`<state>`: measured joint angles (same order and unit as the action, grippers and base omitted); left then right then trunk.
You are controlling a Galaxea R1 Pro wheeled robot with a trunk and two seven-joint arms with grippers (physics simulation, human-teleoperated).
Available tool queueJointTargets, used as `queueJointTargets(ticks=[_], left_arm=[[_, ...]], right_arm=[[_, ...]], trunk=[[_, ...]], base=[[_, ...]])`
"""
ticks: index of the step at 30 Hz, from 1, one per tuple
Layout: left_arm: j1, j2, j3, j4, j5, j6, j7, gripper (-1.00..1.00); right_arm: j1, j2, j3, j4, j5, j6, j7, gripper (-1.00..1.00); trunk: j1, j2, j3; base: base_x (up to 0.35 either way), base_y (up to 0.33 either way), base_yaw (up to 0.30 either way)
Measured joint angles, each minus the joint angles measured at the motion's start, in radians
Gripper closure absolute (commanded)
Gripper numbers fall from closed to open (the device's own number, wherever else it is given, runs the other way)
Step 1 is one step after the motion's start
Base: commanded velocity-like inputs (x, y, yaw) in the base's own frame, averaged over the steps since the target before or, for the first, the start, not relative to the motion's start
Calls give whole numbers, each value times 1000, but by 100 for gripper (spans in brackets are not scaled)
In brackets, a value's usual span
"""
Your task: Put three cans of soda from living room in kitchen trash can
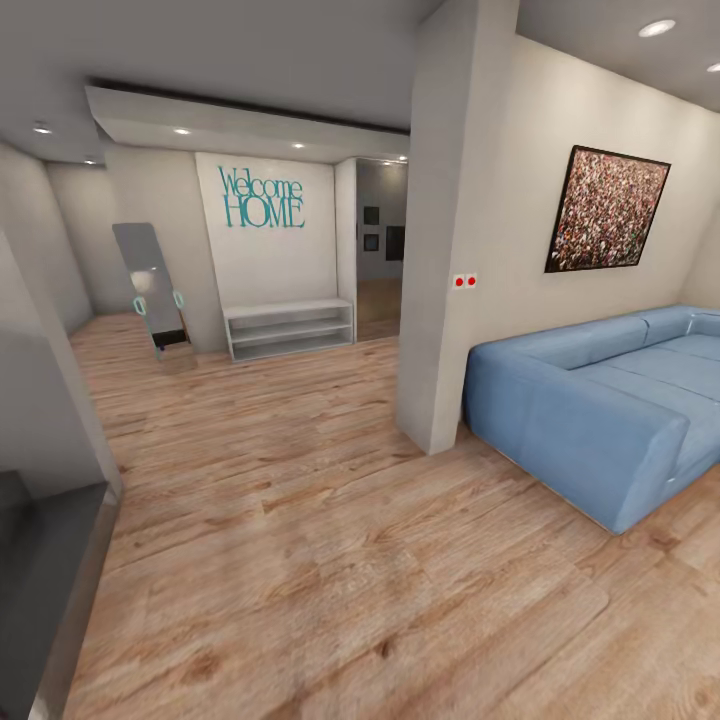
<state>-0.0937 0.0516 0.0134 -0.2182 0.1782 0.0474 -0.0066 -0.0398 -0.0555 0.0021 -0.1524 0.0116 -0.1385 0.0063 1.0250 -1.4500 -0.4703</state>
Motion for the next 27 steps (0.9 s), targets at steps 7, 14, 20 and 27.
queueJointTargets(ticks=[7, 14, 20, 27], left_arm=[[-165, 66, -5, -452, 65, 71, 19, -100], [-33, 76, -5, -1179, 56, 278, 19, -100], [148, 80, -1, -1335, 54, 155, 15, -100], [198, 81, -3, -1166, 51, -118, 2, -100]], right_arm=[[-10, -6, 0, -729, -2, 0, 34, -100], [10, -8, -3, -1158, 0, 55, 45, -100], [179, -18, -52, -1354, -10, 4, 50, -100], [233, -16, -93, -1309, -15, -129, 55, -100]], trunk=[[0, 0, 0], [0, 0, 0], [0, 0, 0], [0, 0, 0]], base=[[0, 0, 0], [0, 0, 0], [0, 0, 0], [0, 0, 0]])
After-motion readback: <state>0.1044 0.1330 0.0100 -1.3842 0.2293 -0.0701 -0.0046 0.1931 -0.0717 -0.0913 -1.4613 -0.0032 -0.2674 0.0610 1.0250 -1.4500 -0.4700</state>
